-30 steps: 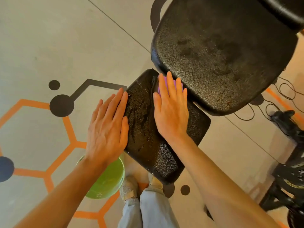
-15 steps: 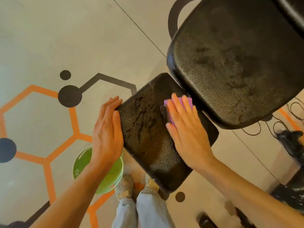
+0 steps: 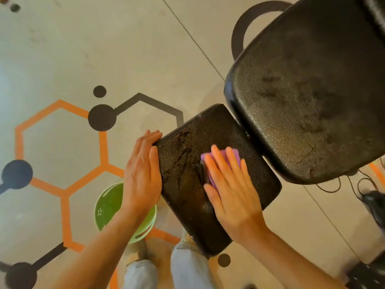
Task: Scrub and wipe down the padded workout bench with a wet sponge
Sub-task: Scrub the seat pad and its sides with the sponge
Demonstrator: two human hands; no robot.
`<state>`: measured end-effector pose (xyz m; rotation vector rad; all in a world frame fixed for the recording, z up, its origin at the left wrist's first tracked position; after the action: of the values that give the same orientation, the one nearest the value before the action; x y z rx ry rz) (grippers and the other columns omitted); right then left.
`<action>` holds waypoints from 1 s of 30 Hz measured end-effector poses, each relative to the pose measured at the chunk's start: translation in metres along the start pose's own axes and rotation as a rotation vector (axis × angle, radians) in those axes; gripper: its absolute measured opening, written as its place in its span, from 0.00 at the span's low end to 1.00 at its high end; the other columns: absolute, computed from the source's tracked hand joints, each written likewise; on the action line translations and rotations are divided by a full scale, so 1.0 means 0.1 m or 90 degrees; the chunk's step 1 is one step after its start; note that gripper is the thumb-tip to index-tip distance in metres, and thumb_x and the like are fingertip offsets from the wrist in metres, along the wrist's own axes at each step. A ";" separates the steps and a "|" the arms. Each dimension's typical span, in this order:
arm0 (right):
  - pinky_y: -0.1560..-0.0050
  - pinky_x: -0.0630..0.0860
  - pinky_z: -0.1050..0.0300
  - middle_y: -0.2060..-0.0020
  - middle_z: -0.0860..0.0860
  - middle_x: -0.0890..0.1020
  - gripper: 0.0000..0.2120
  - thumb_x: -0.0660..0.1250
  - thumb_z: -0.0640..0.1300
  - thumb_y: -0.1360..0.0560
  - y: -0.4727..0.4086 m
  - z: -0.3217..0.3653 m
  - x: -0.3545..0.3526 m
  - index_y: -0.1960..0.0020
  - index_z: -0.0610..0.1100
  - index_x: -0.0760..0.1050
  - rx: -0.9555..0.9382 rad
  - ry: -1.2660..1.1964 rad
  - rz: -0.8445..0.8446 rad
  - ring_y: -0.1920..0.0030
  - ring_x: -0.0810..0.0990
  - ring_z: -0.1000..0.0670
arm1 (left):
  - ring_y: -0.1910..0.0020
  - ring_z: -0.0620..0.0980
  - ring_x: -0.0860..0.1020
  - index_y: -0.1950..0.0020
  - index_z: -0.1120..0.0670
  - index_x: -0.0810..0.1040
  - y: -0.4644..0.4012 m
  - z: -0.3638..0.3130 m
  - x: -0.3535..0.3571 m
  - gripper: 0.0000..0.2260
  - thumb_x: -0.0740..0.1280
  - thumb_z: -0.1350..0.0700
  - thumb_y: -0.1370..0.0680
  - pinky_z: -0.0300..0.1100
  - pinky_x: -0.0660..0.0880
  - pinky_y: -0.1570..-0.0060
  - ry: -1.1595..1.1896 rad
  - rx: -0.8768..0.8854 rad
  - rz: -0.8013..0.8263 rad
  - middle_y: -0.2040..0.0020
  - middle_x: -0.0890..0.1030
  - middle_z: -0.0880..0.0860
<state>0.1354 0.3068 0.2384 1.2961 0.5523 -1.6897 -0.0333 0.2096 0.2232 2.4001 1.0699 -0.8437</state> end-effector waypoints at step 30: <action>0.23 0.46 0.45 0.22 0.49 0.48 0.25 0.44 0.50 0.18 -0.62 0.83 0.12 0.21 0.47 0.47 0.097 0.030 -0.042 0.22 0.43 0.46 | 0.22 0.47 0.61 0.21 0.52 0.60 0.07 0.18 0.00 0.23 0.48 0.49 0.15 0.54 0.60 0.24 0.234 -0.014 0.099 0.22 0.65 0.50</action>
<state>0.0396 0.2675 0.2453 1.4436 0.5070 -1.7887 -0.0344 0.1950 0.2110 2.6416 0.9920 -0.3428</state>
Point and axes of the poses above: each hand's wrist, its own y-axis away from the middle knuckle, its own x-axis out of the palm, z = x × y, the point moved 5 cm from there along -y, towards the middle knuckle
